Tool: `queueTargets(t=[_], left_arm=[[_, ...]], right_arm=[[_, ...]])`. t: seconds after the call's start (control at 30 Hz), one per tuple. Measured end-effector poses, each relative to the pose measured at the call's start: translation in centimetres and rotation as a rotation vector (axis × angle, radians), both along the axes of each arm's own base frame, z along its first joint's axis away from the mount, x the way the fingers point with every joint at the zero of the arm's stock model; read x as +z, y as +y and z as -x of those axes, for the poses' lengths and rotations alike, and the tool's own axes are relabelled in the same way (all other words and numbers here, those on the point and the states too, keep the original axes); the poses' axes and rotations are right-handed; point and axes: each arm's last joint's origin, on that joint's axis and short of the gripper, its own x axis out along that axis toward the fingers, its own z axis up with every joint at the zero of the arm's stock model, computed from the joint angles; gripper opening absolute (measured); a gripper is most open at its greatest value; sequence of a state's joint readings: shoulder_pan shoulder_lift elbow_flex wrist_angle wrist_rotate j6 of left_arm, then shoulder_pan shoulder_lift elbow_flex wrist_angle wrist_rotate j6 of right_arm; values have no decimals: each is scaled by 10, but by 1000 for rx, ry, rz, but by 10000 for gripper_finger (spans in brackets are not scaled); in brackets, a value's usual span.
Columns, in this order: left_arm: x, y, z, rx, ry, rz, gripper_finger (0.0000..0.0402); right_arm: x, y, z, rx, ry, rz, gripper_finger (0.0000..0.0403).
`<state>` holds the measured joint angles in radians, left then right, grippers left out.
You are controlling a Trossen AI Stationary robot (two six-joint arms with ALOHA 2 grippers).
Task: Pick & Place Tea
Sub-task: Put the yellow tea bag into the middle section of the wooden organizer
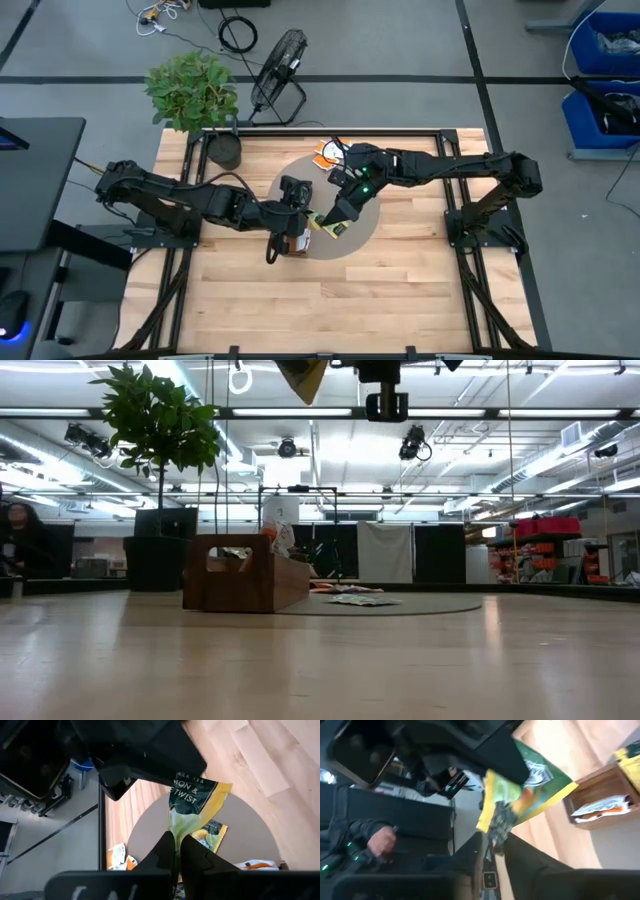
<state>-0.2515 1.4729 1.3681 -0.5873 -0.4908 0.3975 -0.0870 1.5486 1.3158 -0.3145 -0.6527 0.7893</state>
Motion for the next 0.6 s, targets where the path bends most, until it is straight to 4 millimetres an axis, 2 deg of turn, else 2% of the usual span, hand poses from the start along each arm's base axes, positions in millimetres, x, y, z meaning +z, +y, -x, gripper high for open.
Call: queueTargets(t=[0.17, 0.37, 0.5, 0.6], left_arm=[[-1, 0, 1, 0, 7, 32, 11], [-1, -3, 1, -28, -3, 158, 10], [1, -6, -1, -71, -25, 261, 10], [6, -7, -5, -119, -70, 370, 11]], right_arm=[[10, 0, 7, 49, -48, -4, 146], [27, -7, 23, 57, -114, 30, 212], [42, -12, 39, 16, -185, 134, 234], [51, -14, 51, -26, -232, 240, 236]])
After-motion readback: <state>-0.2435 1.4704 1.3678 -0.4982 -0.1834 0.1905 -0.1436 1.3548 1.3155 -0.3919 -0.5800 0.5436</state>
